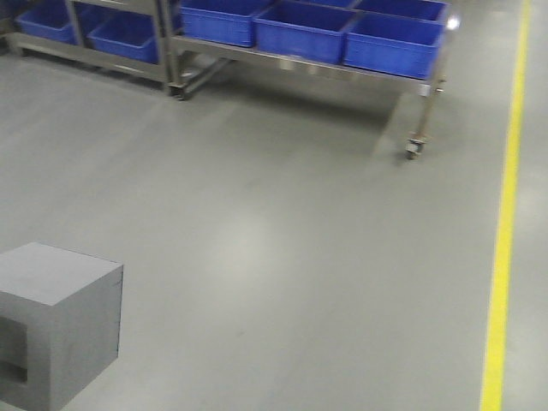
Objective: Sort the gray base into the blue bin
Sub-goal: 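Drive the base away from the table while holding the block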
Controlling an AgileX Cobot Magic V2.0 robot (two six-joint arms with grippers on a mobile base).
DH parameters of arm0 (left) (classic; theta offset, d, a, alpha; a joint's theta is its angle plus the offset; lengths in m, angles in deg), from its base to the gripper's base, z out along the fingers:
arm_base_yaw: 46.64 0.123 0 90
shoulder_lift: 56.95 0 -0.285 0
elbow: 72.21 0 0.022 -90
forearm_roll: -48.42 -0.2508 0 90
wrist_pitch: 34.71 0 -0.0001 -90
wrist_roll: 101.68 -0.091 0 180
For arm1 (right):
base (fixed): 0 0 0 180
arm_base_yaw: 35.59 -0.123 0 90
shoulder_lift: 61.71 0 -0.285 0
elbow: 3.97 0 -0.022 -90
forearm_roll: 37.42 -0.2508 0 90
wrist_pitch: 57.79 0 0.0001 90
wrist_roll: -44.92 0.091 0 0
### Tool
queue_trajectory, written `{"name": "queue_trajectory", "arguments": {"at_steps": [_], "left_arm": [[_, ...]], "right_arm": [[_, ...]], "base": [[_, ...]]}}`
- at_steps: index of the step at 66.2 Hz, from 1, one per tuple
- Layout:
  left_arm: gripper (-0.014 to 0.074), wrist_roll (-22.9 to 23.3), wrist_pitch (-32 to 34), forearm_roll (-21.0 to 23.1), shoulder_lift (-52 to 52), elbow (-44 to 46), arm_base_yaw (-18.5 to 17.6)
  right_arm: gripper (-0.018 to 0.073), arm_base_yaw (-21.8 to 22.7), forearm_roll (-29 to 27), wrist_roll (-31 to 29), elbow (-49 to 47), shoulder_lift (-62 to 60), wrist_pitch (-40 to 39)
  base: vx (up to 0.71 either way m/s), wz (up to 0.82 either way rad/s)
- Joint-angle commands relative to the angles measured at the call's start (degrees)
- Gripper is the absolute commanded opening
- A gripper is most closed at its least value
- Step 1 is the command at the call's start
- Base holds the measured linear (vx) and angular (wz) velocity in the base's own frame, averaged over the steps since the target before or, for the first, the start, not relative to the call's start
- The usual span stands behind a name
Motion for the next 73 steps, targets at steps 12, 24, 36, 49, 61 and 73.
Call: {"name": "queue_trajectory", "arguments": {"at_steps": [12, 24, 36, 49, 61, 73], "left_arm": [[-0.0006, 0.4, 6.2, 0.1, -0.4, 1.9, -0.4], [-0.0006, 0.4, 6.2, 0.1, -0.4, 1.9, -0.4], [-0.0006, 0.4, 6.2, 0.1, -0.4, 1.9, -0.4], [-0.0006, 0.4, 6.2, 0.1, -0.4, 1.9, -0.4], [-0.0006, 0.4, 6.2, 0.1, -0.4, 1.9, -0.4], [-0.0006, 0.4, 6.2, 0.1, -0.4, 1.9, -0.4]], "right_arm": [[-0.0009, 0.3, 0.6, -0.3, 0.8, -0.7, -4.5], [-0.0009, 0.3, 0.6, -0.3, 0.8, -0.7, -4.5], [-0.0009, 0.3, 0.6, -0.3, 0.8, -0.7, -4.5], [-0.0009, 0.3, 0.6, -0.3, 0.8, -0.7, -4.5], [-0.0009, 0.3, 0.6, -0.3, 0.8, -0.7, -4.5], [-0.0009, 0.3, 0.6, -0.3, 0.8, -0.7, -4.5]], "base": [[0.05, -0.55], [0.13, -0.51], [0.17, -0.50], [0.23, -0.36], [0.31, -0.17], [0.39, -0.02]]}}
